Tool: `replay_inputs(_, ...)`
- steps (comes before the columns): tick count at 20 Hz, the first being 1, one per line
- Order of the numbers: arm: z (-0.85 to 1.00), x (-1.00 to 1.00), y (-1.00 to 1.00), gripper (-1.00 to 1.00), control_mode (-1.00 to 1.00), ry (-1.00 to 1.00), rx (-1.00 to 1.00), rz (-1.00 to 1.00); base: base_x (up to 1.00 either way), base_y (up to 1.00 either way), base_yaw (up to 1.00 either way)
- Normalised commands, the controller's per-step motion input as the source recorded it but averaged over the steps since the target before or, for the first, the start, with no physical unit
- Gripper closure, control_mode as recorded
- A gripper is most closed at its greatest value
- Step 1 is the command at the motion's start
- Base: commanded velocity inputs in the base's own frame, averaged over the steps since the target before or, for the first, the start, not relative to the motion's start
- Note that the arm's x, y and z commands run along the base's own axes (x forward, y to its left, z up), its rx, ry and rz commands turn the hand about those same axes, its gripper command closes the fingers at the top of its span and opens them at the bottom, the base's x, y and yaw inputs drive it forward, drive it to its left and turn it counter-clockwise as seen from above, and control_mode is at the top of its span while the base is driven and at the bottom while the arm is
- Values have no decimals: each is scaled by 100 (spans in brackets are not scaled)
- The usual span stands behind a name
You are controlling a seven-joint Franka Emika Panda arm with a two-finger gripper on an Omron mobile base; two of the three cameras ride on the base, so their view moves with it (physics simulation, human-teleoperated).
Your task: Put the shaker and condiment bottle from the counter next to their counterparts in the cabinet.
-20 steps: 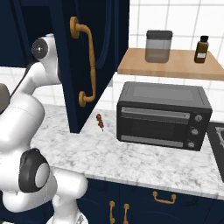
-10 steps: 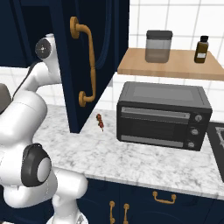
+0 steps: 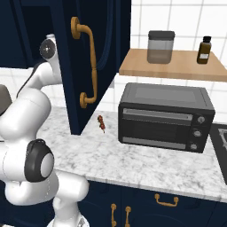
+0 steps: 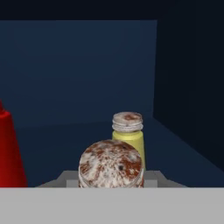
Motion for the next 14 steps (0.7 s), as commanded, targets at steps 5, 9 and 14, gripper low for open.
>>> replay_inputs(5, -8, 18, 0, 100, -100, 0, 0, 0, 0, 0, 0)
replay_inputs(9, -11, 13, 0, 100, -100, 0, 0, 0, 0, 0, 0)
replay_inputs(14, -7, 18, 0, 100, -100, 0, 0, 0, 0, 0, 0)
